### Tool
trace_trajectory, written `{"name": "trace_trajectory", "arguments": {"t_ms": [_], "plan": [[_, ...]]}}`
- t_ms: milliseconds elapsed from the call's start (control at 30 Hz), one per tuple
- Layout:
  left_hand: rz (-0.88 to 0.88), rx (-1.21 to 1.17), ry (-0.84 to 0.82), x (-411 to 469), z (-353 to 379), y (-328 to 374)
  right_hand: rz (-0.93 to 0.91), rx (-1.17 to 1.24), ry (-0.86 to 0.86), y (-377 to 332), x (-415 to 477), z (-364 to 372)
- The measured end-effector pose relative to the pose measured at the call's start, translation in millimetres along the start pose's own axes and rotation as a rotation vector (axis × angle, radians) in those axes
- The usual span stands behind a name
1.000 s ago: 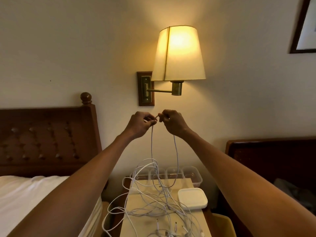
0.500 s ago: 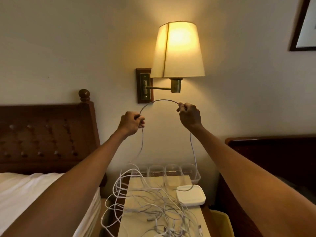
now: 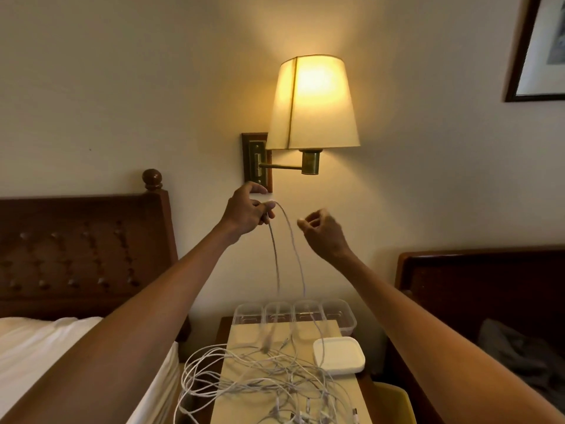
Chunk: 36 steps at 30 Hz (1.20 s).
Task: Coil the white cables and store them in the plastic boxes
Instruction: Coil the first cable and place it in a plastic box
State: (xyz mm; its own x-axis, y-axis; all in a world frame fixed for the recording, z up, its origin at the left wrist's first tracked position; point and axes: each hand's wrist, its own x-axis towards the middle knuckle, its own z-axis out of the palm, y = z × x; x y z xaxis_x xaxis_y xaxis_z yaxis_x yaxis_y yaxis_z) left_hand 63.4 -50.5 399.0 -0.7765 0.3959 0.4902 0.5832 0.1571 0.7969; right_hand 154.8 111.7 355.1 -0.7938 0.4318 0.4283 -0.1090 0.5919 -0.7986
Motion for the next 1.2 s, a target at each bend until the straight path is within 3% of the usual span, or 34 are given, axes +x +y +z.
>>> {"name": "trace_trajectory", "arguments": {"t_ms": [100, 167, 267, 500, 700, 900, 1033, 1100, 1200], "plan": [[-0.024, -0.056, -0.025, -1, 6, 8, 0.207, 0.151, -0.585, -8, -14, 0], [-0.009, -0.044, -0.023, 0, 7, 12, 0.245, 0.235, -0.763, -5, -18, 0], [0.018, 0.028, -0.024, 0, 1, 10, 0.220, 0.335, -0.719, -4, -21, -6], [0.118, 0.668, -0.249, -15, -9, -6, 0.069, 0.132, -0.521, -22, -15, -39], [0.371, 0.763, -0.077, -24, 2, 8, 0.080, 0.233, -0.484, -35, -16, -44], [0.230, 0.693, 0.117, -16, -18, -2, 0.121, 0.216, -0.489, -33, -21, -56], [0.120, 0.619, 0.110, -20, -21, -7, 0.271, 0.621, -0.642, -40, -24, -63], [0.091, 0.538, 0.080, -25, -14, -6, 0.291, 0.825, -0.639, -47, -26, -62], [-0.029, 0.358, -0.189, -38, -2, -1, 0.313, 1.134, -0.476, -56, -22, -59]]}}
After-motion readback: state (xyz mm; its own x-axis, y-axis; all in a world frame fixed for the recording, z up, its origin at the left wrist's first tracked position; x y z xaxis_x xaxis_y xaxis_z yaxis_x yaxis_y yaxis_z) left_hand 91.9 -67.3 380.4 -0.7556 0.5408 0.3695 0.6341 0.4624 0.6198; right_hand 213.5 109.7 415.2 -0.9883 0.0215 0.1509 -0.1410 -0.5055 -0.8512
